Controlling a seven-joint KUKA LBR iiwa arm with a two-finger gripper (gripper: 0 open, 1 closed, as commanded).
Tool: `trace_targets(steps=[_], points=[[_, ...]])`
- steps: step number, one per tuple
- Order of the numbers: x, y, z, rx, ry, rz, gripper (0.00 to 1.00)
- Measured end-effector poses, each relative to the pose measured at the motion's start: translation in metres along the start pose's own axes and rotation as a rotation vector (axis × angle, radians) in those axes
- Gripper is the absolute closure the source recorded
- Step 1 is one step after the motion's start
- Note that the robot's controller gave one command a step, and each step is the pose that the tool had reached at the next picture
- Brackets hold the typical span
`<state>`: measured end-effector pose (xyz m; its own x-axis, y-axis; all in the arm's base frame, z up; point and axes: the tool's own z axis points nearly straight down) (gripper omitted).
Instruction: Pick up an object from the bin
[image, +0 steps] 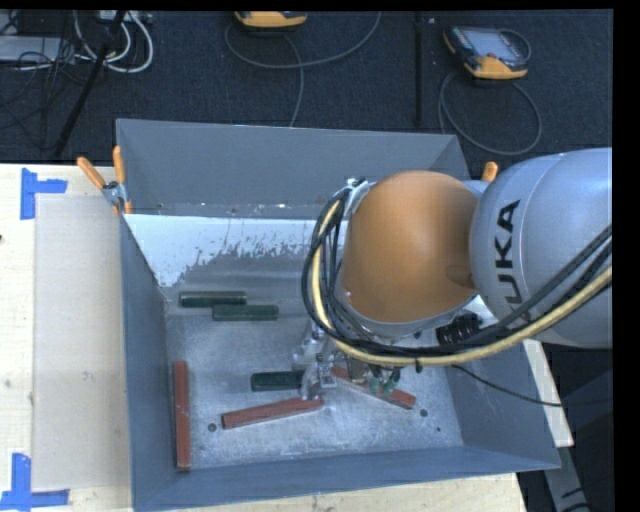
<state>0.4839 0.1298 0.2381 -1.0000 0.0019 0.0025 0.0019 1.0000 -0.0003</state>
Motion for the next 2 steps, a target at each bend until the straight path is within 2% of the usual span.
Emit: trace_targets(steps=[1,2], points=[[0.004,0.010,0.068,0.000,-0.004,-0.084,0.00],[0.015,0.038,0.081,0.001,0.001,-0.258,0.00]])
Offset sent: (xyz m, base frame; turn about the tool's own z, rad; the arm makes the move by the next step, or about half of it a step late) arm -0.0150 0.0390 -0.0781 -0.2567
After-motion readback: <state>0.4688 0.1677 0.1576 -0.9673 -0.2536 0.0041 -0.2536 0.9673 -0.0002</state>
